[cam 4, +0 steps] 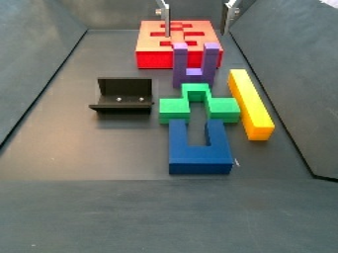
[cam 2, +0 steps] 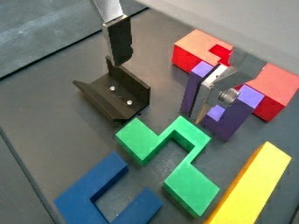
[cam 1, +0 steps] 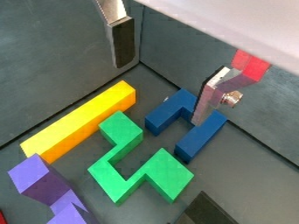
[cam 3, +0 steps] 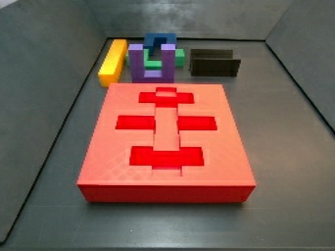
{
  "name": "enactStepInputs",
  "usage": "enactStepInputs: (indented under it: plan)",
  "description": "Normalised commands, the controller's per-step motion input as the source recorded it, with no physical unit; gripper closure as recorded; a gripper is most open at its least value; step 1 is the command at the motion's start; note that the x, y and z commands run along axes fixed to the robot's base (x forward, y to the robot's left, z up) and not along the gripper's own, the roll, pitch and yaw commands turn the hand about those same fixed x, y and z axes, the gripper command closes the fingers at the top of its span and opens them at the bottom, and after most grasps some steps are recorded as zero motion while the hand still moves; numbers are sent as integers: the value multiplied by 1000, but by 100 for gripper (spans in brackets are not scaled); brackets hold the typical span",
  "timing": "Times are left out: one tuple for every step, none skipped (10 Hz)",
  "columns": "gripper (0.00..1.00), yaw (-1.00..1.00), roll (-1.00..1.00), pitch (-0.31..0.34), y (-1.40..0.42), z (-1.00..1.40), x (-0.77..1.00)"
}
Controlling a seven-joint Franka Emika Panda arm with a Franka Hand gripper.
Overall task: Pick up the purple object. Move up. Move to above the board. Insert the purple object.
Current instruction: Pick up the purple object.
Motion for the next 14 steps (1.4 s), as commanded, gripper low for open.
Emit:
enactStepInputs:
  plan:
    - [0,0,0,0,-17,0,0]
    - [0,183,76,-3,-477,-3,0]
    - [0,0,0,-53,-420,-120,320]
    - [0,0,-3,-116,-494,-174,389]
    - [0,-31,-20,-124,-546,-254,469]
    - [0,0,-3,-50,-511,-357,711]
    - [0,-3,0,-59,-611,-434,640]
    - [0,0,0,-36,-623,-391,691]
    - [0,20,24,0,-631,-217,511]
    - [0,37,0,-3,-520,-106,266]
    - [0,106,0,0,-380,-71,0]
    - [0,146,0,0,-326,-106,-86]
    - [0,126,0,0,-191,-131,-154]
    - [0,34,0,-10,-26,-120,-337]
